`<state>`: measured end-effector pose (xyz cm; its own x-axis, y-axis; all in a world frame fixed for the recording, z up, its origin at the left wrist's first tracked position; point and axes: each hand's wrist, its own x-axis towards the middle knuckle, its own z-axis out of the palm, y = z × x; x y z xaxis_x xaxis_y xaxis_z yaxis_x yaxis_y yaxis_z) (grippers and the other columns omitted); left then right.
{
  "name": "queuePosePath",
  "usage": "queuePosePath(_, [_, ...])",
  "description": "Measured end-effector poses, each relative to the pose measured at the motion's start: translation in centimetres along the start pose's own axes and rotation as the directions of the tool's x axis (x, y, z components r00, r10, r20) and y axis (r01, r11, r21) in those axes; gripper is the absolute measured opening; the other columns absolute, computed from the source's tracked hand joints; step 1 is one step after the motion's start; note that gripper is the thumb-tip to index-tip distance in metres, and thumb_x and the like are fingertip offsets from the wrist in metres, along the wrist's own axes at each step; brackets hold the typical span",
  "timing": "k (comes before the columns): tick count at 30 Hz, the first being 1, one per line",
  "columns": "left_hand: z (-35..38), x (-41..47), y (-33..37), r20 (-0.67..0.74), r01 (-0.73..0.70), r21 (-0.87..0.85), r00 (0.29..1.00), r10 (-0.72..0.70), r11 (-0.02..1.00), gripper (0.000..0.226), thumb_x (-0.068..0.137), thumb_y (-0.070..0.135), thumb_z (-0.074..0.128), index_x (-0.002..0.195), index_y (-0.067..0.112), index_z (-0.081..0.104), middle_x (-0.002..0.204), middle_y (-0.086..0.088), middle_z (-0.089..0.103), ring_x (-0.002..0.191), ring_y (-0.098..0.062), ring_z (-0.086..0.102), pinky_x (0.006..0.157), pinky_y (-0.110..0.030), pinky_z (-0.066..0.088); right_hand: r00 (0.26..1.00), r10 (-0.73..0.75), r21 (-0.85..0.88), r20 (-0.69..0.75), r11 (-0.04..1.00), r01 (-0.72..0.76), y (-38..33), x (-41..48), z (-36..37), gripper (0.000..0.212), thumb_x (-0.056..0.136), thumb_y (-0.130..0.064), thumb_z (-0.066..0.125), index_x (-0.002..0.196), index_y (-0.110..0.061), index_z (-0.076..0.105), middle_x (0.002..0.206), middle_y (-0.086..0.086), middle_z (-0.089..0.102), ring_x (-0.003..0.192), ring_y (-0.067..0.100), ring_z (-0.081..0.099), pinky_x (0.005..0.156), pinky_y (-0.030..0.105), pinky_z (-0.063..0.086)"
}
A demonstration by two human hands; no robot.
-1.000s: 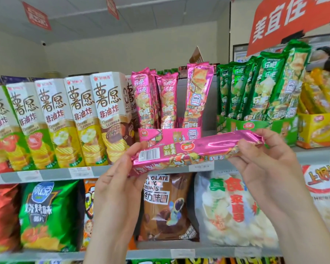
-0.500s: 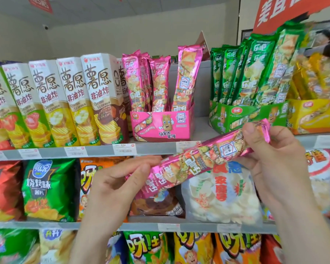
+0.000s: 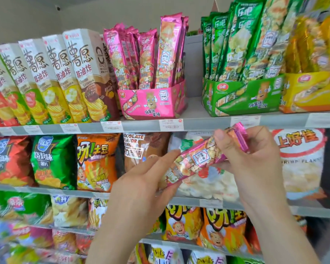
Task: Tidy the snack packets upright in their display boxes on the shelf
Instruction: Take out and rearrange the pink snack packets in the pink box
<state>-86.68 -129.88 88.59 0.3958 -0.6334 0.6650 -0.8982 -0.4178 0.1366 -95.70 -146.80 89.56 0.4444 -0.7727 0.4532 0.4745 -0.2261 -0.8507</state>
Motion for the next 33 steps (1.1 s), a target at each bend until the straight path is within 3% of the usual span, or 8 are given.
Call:
queuePosePath(4, [0.6, -0.2, 0.8, 0.079, 0.05, -0.114, 0.996, -0.041, 0.992, 0.069, 0.084, 0.039, 0.066, 0.142, 0.054, 0.032, 0.096, 0.021, 0.063, 0.052, -0.002, 0.043, 0.051, -0.026, 0.049, 0.981, 0.062, 0.215, 0.182, 0.971, -0.101, -0.1, 0.0, -0.6, 0.027, 0.074, -0.04, 0.074, 0.092, -0.021, 0.066, 0.089, 0.003, 0.071, 0.078, 0.016, 0.071, 0.06, 0.027, 0.057])
queuePosePath(11, [2.1, -0.4, 0.7, 0.087, 0.107, -0.4, 0.993, -0.079, 0.91, 0.062, 0.082, 0.038, 0.062, 0.135, 0.058, 0.038, 0.073, 0.021, 0.06, 0.048, 0.001, 0.049, 0.046, -0.012, 0.034, 0.923, 0.061, 0.369, 0.379, 0.905, -0.212, -0.3, 0.5, -1.2, 0.028, 0.084, -0.04, 0.062, 0.104, -0.027, 0.076, 0.096, 0.0, 0.074, 0.089, 0.013, 0.067, 0.075, 0.027, 0.056])
queuePosePath(14, [2.7, -0.1, 0.5, 0.087, 0.116, -0.465, 0.993, -0.085, 0.877, 0.075, 0.081, 0.022, 0.066, 0.142, 0.052, 0.034, 0.108, 0.022, 0.064, 0.089, -0.001, 0.064, 0.07, -0.021, 0.052, 0.905, 0.053, 0.377, 0.423, 0.898, -0.229, -0.1, 0.3, -0.3, 0.047, 0.07, -0.051, 0.077, 0.11, -0.026, 0.074, 0.099, 0.0, 0.074, 0.09, 0.012, 0.067, 0.077, 0.026, 0.056])
queuePosePath(19, [3.0, 0.9, 0.8, 0.047, 0.026, -0.624, 0.999, 0.005, 0.781, 0.09, 0.082, -0.001, 0.066, 0.151, 0.039, 0.025, 0.142, 0.017, 0.05, 0.124, -0.004, 0.054, 0.098, -0.02, 0.045, 0.927, -0.002, 0.351, 0.376, 0.926, -0.14, 0.3, 0.4, 1.1, 0.031, 0.087, -0.04, 0.064, 0.117, -0.035, 0.069, 0.106, -0.003, 0.074, 0.092, 0.012, 0.068, 0.075, 0.027, 0.055])
queuePosePath(24, [3.6, 1.5, 0.3, 0.014, 0.0, -0.72, 1.0, 0.016, 0.694, 0.074, 0.091, 0.019, 0.065, 0.15, 0.04, 0.026, 0.129, 0.018, 0.06, 0.099, -0.012, 0.066, 0.088, -0.021, 0.052, 0.956, -0.035, 0.255, 0.291, 0.966, -0.042, 0.7, 0.6, 2.5, 0.022, 0.088, -0.037, 0.06, 0.105, -0.034, 0.074, 0.101, -0.002, 0.075, 0.089, 0.012, 0.071, 0.072, 0.025, 0.056])
queuePosePath(28, [3.3, 2.1, -1.0, 0.038, 0.038, -0.796, 0.999, -0.013, 0.604, 0.06, 0.097, 0.043, 0.054, 0.149, 0.046, 0.024, 0.117, 0.024, 0.063, 0.094, -0.011, 0.06, 0.092, -0.047, 0.052, 0.966, -0.072, 0.19, 0.247, 0.981, 0.024, 1.0, 0.7, 3.8, 0.021, 0.086, -0.029, 0.064, 0.103, -0.03, 0.076, 0.098, -0.002, 0.076, 0.089, 0.011, 0.071, 0.075, 0.023, 0.056])
queuePosePath(31, [2.6, 3.0, -1.9, -0.018, -0.004, -0.843, 1.0, -0.02, 0.537, 0.05, 0.098, 0.042, 0.051, 0.145, 0.046, 0.034, 0.112, 0.024, 0.065, 0.088, 0.0, 0.058, 0.078, -0.016, 0.046, 0.971, -0.028, 0.233, 0.239, 0.972, -0.029, 0.7, 0.9, 4.9, 0.03, 0.075, -0.031, 0.072, 0.102, -0.021, 0.076, 0.094, 0.003, 0.077, 0.086, 0.013, 0.072, 0.074, 0.023, 0.056])
queuePosePath(33, [2.1, 3.6, -2.4, -0.034, -0.001, -0.873, 0.998, -0.059, 0.488, 0.046, 0.096, 0.037, 0.055, 0.139, 0.044, 0.042, 0.107, 0.012, 0.07, 0.086, -0.004, 0.064, 0.072, -0.018, 0.051, 0.969, -0.008, 0.243, 0.246, 0.969, -0.054, 0.6, 1.1, 5.4, 0.034, 0.069, -0.034, 0.076, 0.101, -0.021, 0.075, 0.091, 0.006, 0.077, 0.083, 0.015, 0.072, 0.077, 0.027, 0.056])
